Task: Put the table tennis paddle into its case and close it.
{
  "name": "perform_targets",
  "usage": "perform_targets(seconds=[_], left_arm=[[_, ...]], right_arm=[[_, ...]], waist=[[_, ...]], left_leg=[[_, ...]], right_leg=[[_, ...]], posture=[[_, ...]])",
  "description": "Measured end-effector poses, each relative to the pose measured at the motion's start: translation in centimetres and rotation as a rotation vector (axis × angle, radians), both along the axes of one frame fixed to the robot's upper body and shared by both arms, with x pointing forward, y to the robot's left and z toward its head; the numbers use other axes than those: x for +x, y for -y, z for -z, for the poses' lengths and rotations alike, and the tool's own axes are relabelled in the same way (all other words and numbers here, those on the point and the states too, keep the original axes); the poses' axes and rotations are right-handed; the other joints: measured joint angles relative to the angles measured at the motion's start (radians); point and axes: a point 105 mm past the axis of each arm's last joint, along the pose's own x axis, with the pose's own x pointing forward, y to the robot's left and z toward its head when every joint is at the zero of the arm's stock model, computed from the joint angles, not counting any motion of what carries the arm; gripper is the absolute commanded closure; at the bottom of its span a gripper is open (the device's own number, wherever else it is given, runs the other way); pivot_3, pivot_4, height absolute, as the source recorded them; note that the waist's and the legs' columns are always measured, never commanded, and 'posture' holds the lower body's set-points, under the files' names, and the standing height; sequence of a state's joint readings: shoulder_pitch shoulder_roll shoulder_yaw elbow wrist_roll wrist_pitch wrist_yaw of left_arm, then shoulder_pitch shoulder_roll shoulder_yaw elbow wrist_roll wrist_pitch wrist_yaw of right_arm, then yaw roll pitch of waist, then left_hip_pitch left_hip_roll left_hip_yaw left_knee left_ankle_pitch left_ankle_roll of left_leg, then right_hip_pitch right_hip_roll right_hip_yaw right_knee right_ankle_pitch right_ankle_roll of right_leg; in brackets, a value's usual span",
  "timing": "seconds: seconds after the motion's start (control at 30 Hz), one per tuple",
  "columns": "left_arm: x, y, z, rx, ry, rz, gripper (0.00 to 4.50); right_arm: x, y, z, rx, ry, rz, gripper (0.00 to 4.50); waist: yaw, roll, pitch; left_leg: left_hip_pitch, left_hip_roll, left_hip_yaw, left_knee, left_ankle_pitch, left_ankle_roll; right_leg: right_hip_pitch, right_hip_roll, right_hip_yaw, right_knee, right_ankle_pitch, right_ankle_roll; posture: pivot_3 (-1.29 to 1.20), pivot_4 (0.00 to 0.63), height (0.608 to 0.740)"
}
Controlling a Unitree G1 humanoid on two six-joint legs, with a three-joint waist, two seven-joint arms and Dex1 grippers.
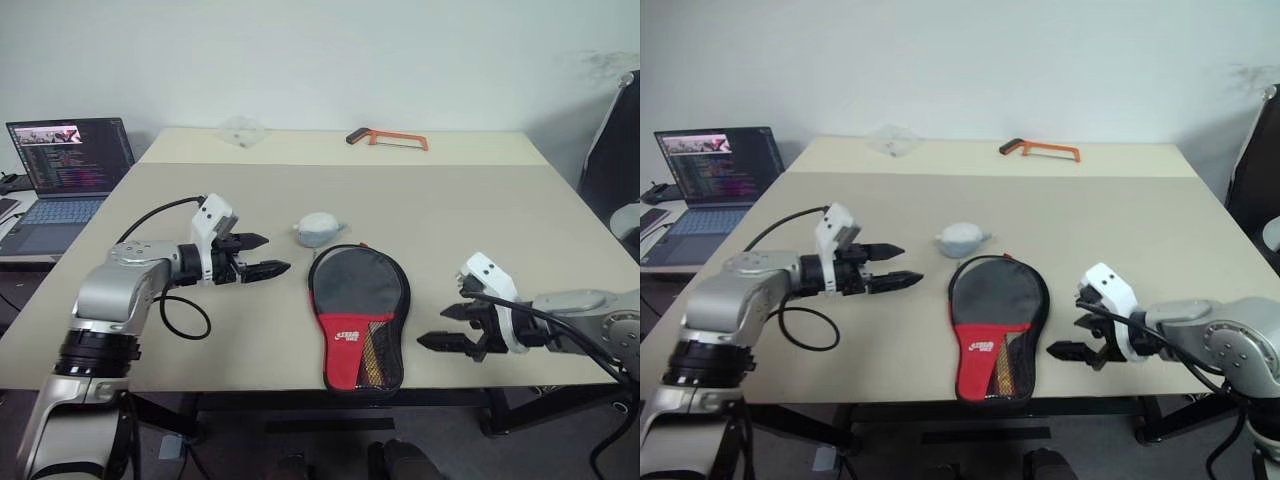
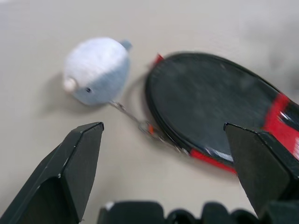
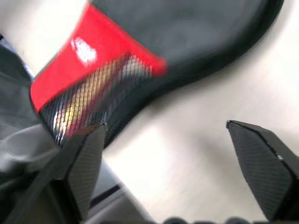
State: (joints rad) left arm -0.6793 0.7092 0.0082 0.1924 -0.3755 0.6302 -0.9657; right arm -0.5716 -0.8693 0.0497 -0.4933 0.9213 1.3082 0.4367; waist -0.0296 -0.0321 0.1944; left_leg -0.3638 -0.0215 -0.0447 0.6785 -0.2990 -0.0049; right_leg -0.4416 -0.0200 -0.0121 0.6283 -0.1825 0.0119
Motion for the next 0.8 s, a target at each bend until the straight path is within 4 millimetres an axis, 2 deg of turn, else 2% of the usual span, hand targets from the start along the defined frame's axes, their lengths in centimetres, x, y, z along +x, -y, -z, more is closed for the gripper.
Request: perform_targets(seconds=[0.07,0.13,0.2,0.23,0.33,0.4,0.5,0.67,0.8], left_arm=[[1.6,0.7,-0.6,-0.018,0.054,-0.053,0.00],[2.8,1.1,-1.2,-0.024,0.091,-0.100,0.00],[3.4,0.9,-1.1,-0.014,0.103,-0.133,0.00],[3.7,0.6,-0.8,-0.007,0.096,-0.150,0.00],[4.2,0.3,0.2,0.008,0.070,-0.188,0.00],[4.8,0.6,0.4,0.018,0.071,-0.207,0.00],[5.4,0.5,0.8,0.026,0.061,-0.245,0.00],[5.6,2.2,1.1,-0.001,0.057,-0.227,0.00],[5.6,2.2,1.1,0.000,0.061,-0.228,0.00]], right_arm=[[2.1,-2.5,-2.5,0.056,0.190,-0.028,0.04],[3.8,-5.2,-3.4,0.126,0.314,-0.030,0.04],[5.1,-7.1,-2.2,0.124,0.367,-0.017,0.04],[5.8,-7.7,-1.6,0.130,0.378,0.000,0.04],[7.1,-9.9,-0.8,0.204,0.394,0.049,0.04],[7.4,-11.1,-0.2,0.212,0.403,0.046,0.04],[7.3,-12.7,0.7,0.235,0.395,0.030,0.04],[6.9,-14.5,5.7,0.244,0.219,0.060,0.04],[7.1,-14.7,6.6,0.223,0.213,0.070,0.04]], waist=[[-0.002,-0.001,0.000],[-0.003,-0.002,-0.001],[-0.002,-0.002,-0.001],[-0.001,-0.002,-0.001],[0.001,-0.002,-0.001],[0.005,-0.002,-0.001],[0.009,-0.002,-0.001],[0.007,-0.002,-0.001],[0.002,-0.002,-0.002]], left_leg=[[0.001,0.001,0.001,0.000,0.000,0.000],[0.001,0.002,0.001,0.000,0.000,0.000],[-0.001,0.001,0.001,-0.001,0.000,-0.001],[-0.002,0.000,0.001,-0.001,0.001,-0.001],[-0.009,-0.001,0.002,0.000,0.002,-0.004],[-0.017,-0.002,0.000,0.002,0.002,-0.004],[-0.019,-0.002,-0.001,0.002,0.002,-0.004],[-0.018,-0.002,-0.001,0.002,0.001,-0.002],[-0.014,-0.001,-0.001,0.002,0.001,-0.002]], right_leg=[[0.000,0.000,0.001,0.000,0.001,0.002],[0.000,0.000,0.002,0.000,0.001,0.001],[-0.002,-0.001,0.002,0.001,0.002,0.000],[-0.004,-0.002,0.003,0.002,0.005,-0.005],[-0.010,-0.005,0.003,0.002,0.008,-0.007],[-0.017,-0.006,0.002,0.002,0.009,-0.007],[-0.017,-0.006,0.001,0.001,0.009,-0.007],[-0.017,-0.006,0.001,0.002,0.010,-0.008],[-0.014,-0.006,0.001,0.003,0.010,-0.009]], posture=[[0.00,0.150,0.740],[0.00,0.150,0.740],[0.00,0.150,0.740],[0.00,0.150,0.740],[0.00,0.150,0.740],[0.00,0.150,0.740],[0.00,0.150,0.740],[0.00,0.150,0.740],[0.00,0.150,0.740]])
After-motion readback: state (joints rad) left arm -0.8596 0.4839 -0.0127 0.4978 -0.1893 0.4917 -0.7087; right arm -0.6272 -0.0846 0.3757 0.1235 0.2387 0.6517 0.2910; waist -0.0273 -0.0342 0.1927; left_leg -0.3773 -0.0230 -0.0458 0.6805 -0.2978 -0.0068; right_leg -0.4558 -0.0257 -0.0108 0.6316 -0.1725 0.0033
